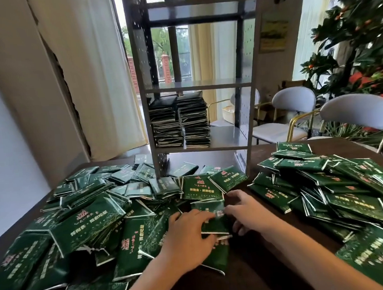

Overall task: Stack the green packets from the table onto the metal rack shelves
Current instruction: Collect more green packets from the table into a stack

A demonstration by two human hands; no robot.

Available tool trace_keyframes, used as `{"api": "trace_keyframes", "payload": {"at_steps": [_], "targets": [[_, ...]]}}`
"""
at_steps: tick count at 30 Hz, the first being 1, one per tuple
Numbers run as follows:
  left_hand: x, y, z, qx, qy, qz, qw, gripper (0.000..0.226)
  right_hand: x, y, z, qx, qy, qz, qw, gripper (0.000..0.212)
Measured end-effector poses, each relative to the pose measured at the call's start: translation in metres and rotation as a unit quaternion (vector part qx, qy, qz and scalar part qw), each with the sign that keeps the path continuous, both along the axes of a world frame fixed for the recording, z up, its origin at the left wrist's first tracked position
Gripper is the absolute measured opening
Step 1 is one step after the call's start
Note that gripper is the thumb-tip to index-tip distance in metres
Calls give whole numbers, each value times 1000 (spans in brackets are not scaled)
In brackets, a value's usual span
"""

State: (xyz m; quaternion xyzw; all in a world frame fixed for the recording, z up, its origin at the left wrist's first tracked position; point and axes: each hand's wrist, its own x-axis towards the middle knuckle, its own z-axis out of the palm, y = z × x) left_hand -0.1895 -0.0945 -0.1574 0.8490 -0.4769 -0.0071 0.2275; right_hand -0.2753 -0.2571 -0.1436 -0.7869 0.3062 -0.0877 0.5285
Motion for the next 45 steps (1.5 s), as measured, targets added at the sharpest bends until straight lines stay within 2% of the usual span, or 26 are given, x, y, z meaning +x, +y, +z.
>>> {"api": "trace_keyframes", "payload": {"at_steps": [4, 7, 11, 15, 18, 23, 30, 34, 37, 45], "targets": [[0, -10, 5, -70, 74, -13, 995, 41, 1, -10, -2, 14, 0, -8, 1000, 51], [4, -19, 1, -104, 90, -11, 990, 51, 0, -18, -7, 51, -38, -36, 997, 52], [9, -28, -7, -33, 31, 34, 998, 77, 0, -24, -14, 102, -101, -86, 986, 52], [11, -32, -13, 14, -20, 74, 997, 83, -1, -25, -21, 125, -124, -90, 980, 53], [15, -35, -12, 16, -18, 77, 997, 75, -2, -25, -20, 140, -135, -88, 977, 56], [26, -36, 1, -8, 92, 65, 994, 63, -5, -25, -14, 183, -171, -91, 964, 69], [28, -34, 11, -138, 160, 124, 970, 6, -8, -26, -14, 205, -169, -108, 958, 61], [22, -28, 5, -237, 131, 126, 954, 17, -9, -26, -11, 220, -166, -94, 957, 47], [21, -29, 4, -270, 95, 118, 951, 18, -8, -23, -10, 222, -169, -88, 956, 37], [21, -27, 9, -351, 195, 109, 910, 16, -8, -26, -9, 267, -180, -85, 943, 20]]}}
